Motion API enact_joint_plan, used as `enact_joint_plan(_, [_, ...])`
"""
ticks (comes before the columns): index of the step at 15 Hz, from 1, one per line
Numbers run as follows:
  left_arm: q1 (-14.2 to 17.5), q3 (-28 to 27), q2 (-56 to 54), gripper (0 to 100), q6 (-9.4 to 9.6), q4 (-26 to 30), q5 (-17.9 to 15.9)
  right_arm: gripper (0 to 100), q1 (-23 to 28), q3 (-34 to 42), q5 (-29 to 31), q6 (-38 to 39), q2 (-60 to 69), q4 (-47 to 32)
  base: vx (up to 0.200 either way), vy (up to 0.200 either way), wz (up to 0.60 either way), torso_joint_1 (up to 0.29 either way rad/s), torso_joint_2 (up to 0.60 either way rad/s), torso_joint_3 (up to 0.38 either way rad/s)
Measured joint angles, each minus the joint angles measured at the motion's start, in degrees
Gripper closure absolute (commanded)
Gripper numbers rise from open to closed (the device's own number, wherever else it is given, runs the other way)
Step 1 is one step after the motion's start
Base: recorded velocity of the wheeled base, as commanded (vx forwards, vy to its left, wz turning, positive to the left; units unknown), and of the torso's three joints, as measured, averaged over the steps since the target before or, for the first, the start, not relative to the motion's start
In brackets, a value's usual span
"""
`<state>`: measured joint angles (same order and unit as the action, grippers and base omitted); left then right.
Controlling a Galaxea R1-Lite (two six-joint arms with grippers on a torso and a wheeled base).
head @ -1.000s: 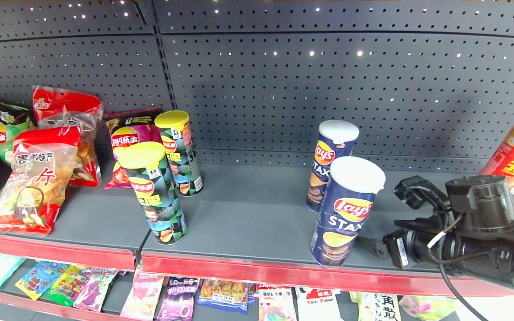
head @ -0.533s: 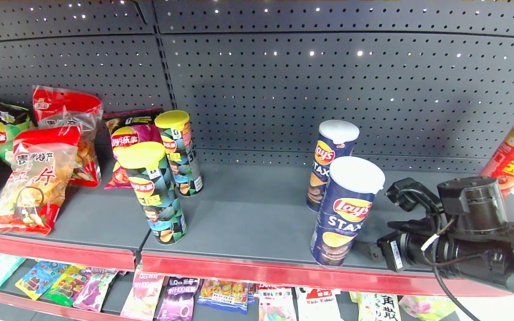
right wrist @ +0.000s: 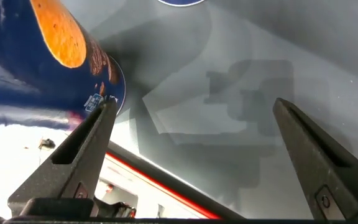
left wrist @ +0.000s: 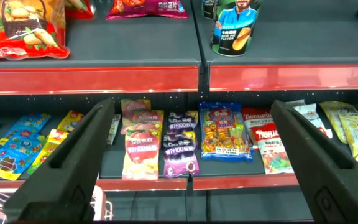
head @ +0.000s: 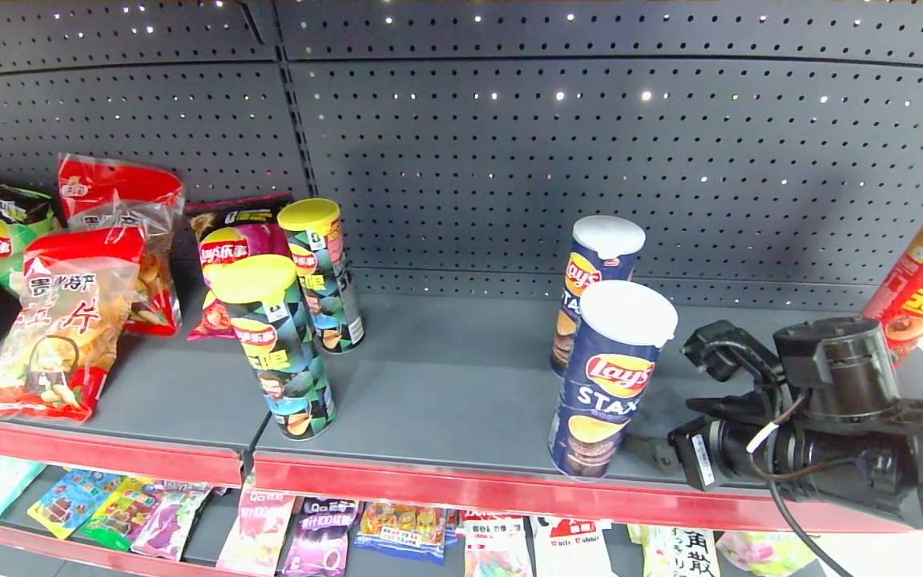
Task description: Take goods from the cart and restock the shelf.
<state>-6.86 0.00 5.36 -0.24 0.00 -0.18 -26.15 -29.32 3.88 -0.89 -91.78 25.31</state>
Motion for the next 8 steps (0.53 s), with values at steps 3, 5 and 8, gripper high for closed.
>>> enact_joint_plan(3, [0.0,0.0,0.0,0,0.00,0.0,0.0,0,-0.1,-0.2,0.0,0.0,-0.3,0.1,0.000,0.000,0.00,0.000,0.00,0.000])
enact_joint_plan(5, [0.0,0.0,0.0,0,0.00,0.0,0.0,0,-0.3,-0.6,0.0,0.0,-0.4,0.1,0.000,0.000,0.00,0.000,0.00,0.000])
enact_joint_plan(8, [0.0,0.0,0.0,0,0.02,0.0,0.0,0,-0.9,-0.9,0.0,0.1,-0.7,0.1,0.000,0.000,0.00,0.000,0.00,0.000])
